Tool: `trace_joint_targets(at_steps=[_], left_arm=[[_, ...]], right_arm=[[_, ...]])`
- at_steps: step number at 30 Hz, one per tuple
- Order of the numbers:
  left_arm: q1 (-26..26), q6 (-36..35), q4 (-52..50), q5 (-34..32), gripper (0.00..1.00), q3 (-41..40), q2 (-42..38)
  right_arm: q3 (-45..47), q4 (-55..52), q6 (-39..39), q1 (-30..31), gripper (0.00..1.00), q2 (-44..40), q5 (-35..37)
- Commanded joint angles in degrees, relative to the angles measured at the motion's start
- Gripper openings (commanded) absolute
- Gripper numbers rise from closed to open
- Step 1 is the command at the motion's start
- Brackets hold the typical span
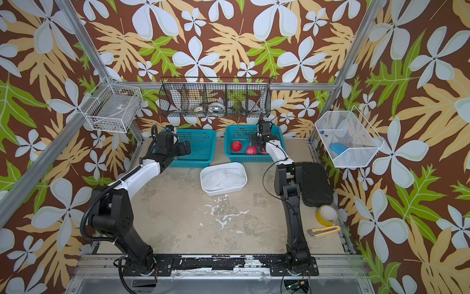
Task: Remove foam nets from apples
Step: Place the apple in the basket, then pick up the apple from the basket.
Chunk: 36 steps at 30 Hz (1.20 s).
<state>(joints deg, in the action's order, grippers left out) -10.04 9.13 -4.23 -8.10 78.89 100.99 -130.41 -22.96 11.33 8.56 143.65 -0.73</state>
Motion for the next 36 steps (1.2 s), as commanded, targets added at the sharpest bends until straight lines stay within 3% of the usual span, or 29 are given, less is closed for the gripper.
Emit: trace_joint_targets(at_steps=[1, 8, 16, 27, 36], left_arm=[[2.2, -2.1, -7.9, -0.4, 1.0, 5.0, 4.0], [5.8, -3.3, -20.0, -2.5, 1.0, 19.0, 14.2], [6.2, -4.0, -32.4, -7.4, 1.0, 34.0, 25.1], [6.8, -3.9, -33.3, -8.9, 0.99, 34.2, 27.4], [8.4, -3.9, -33.0, -8.6, 1.0, 35.4, 30.4]], right_arm=[[1.3, 3.1, -0.2, 0.1, 0.9, -3.3, -2.6], [4.7, 3.7, -0.2, 0.1, 0.94, -11.7, -9.0], [14.0, 4.2, 1.5, 0.2, 0.96, -24.2, -10.4], [35.3, 12.9, 6.7, 0.6, 0.94, -39.2, -13.5], [54.3, 22.8, 12.6, 5.4, 0.92, -56.0, -12.1]])
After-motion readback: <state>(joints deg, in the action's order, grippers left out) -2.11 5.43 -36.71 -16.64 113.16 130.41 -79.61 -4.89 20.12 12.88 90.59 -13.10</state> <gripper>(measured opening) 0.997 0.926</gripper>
